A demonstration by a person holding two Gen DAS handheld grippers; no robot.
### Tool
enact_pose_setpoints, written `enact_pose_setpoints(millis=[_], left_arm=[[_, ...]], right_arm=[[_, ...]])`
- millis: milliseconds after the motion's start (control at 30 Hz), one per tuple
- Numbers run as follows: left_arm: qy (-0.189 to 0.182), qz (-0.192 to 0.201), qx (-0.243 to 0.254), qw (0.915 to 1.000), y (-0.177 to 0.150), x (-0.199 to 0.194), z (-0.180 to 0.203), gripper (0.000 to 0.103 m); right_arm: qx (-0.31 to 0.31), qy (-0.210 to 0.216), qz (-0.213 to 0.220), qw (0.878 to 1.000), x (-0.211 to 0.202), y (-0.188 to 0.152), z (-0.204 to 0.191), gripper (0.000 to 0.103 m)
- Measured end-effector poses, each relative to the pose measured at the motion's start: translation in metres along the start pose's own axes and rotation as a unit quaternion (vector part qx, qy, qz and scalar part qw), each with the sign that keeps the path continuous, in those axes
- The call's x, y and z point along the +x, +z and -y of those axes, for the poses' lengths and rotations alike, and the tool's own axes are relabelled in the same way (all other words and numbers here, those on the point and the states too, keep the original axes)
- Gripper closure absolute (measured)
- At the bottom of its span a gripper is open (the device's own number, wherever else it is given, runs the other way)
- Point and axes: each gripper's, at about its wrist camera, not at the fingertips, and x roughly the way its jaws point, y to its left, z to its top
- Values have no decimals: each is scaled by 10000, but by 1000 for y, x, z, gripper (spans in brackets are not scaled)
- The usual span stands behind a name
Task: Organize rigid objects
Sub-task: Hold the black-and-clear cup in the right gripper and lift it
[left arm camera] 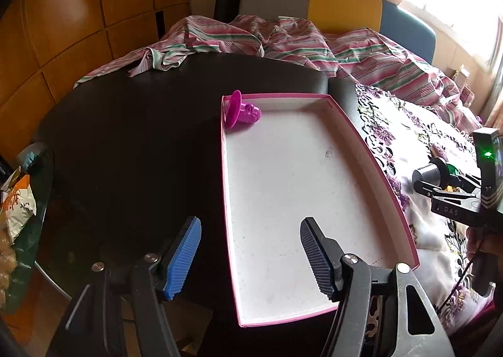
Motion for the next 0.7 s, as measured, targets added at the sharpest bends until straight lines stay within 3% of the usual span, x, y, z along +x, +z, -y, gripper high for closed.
enact_pose_setpoints(millis=[333, 700], left_arm=[[66, 35, -93, 9999, -2, -1, -13, 36], [37, -38, -408, 9992, -6, 4, -35, 36]], right_arm=[[-36, 12, 61, 10000, -10, 5, -9, 39], [-306, 634, 682, 9952, -62, 38, -63, 39]])
